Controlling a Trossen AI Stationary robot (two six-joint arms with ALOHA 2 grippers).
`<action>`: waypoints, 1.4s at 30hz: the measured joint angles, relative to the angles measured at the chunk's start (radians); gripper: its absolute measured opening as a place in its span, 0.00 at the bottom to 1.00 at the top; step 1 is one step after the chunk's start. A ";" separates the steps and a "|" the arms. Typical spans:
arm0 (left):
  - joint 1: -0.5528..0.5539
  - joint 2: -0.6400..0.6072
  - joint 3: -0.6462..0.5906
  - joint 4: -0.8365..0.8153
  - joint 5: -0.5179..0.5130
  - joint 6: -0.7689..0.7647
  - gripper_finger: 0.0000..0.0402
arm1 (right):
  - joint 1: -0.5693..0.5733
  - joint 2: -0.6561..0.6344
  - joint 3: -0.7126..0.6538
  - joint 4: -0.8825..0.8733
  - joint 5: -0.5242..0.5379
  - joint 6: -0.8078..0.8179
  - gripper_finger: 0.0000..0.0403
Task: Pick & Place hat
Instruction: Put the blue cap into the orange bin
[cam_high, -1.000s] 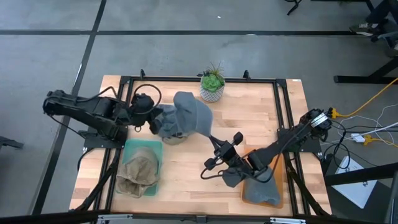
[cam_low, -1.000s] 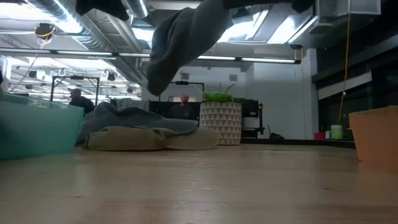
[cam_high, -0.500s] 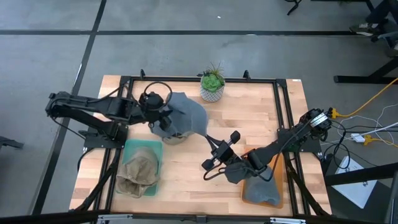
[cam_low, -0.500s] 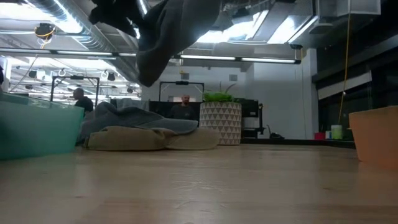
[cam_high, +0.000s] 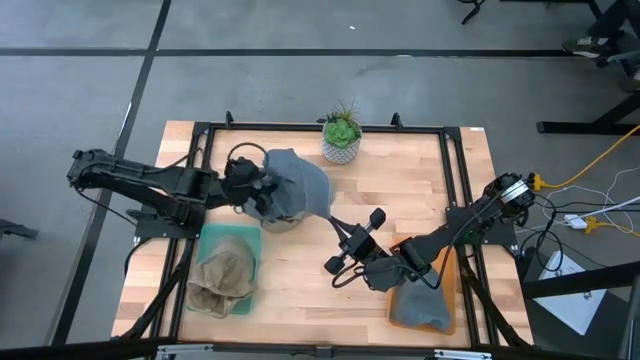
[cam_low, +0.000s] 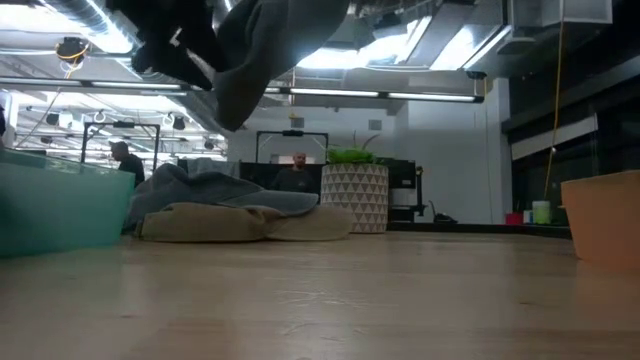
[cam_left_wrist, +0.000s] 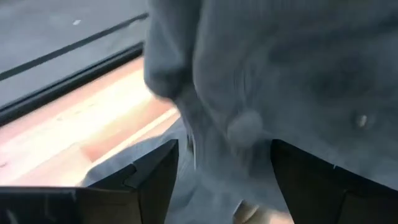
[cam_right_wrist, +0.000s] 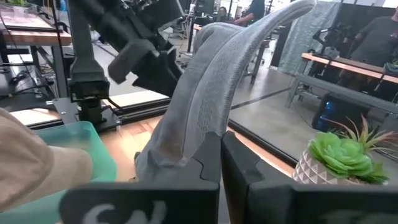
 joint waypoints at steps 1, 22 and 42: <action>0.002 -0.025 -0.025 0.046 -0.001 0.017 0.62 | 0.000 0.000 0.000 0.000 -0.005 0.000 0.01; 0.067 -0.240 -0.344 0.649 0.264 0.195 0.52 | -0.033 -0.002 0.000 0.106 -0.137 0.018 0.01; 0.009 -0.368 -0.344 0.522 0.342 0.203 0.02 | -0.032 -0.002 0.000 0.101 -0.091 0.008 0.01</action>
